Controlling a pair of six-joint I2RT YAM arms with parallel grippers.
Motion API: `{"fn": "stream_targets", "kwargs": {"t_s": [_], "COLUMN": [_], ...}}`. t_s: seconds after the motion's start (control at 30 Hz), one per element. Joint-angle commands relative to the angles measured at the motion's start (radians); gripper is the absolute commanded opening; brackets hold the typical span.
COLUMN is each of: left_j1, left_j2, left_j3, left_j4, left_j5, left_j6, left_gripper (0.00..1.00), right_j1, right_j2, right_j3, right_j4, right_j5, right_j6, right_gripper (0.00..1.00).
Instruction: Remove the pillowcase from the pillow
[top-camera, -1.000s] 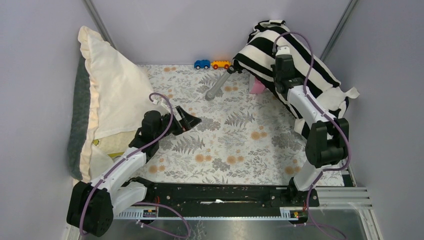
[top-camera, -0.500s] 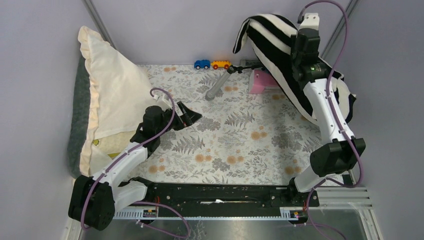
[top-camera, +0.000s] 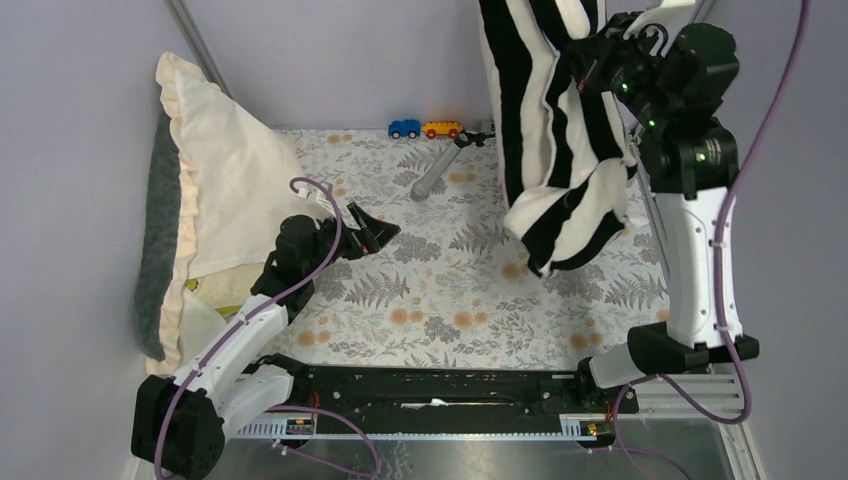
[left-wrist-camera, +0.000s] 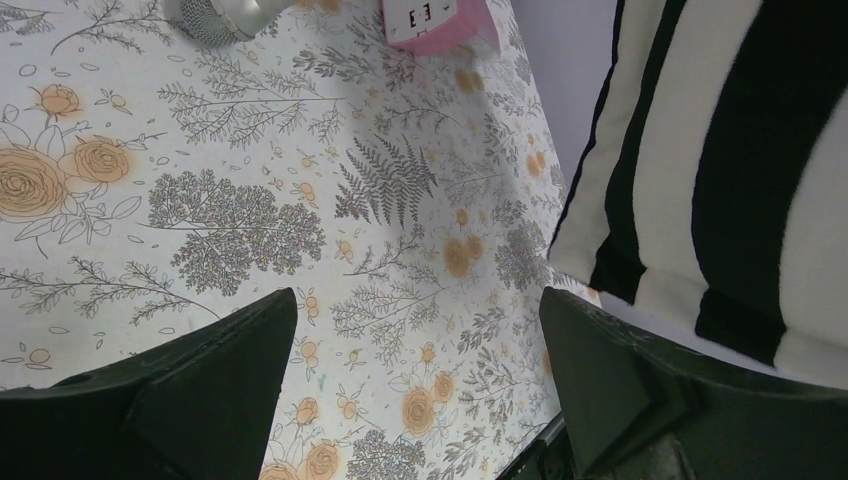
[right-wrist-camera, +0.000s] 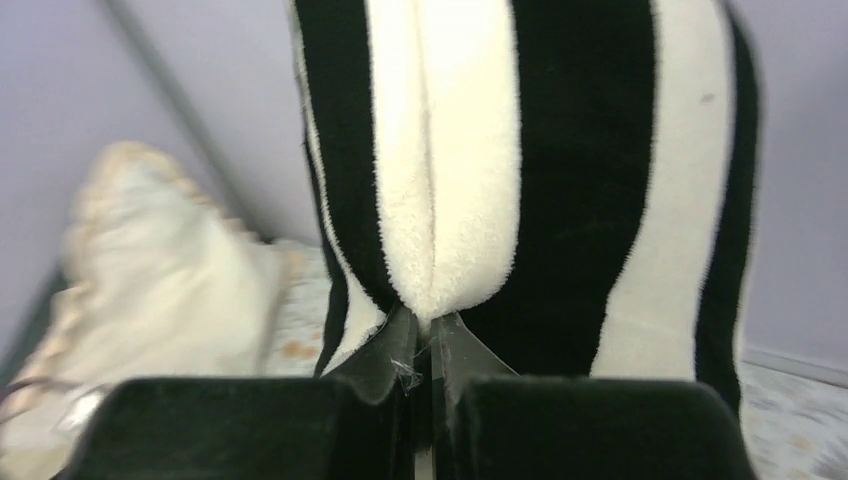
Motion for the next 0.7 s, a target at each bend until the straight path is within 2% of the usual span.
{"fn": "stream_targets", "kwargs": {"t_s": [0.0,0.1,0.23,0.33,0.53,0.67], "left_j1": [-0.004,-0.004,-0.004,-0.004,-0.004,-0.004], "left_j2": [-0.052,-0.085,-0.153,-0.21,-0.332,-0.386], "left_j3": [0.005,0.004,0.005,0.0,-0.042,-0.047], "left_j4": [-0.008,-0.042,-0.122,-0.164,-0.218,-0.263], "left_j5": [-0.028,-0.068,-0.159,-0.21,-0.277,-0.315], "left_j6": [0.021,0.016,-0.002,-0.02,-0.078,-0.097], "left_gripper": [0.99,0.99,0.99,0.99,0.99,0.99], "right_j1": [0.01,0.01,0.01,0.011,0.019,0.109], "right_j2": [-0.175,-0.224,-0.307,-0.295,-0.311,-0.285], "right_j3": [-0.008,-0.107,-0.335,-0.362,-0.608,-0.738], "right_j4": [0.284,0.362,0.707,0.741,0.788,0.77], "right_j5": [-0.37,-0.479,-0.596,-0.684,-0.692,-0.726], "right_j6": [0.18,0.348,0.611,0.733,0.885,0.919], "right_gripper": [0.0,0.0,0.0,0.0,0.0,0.0]}}
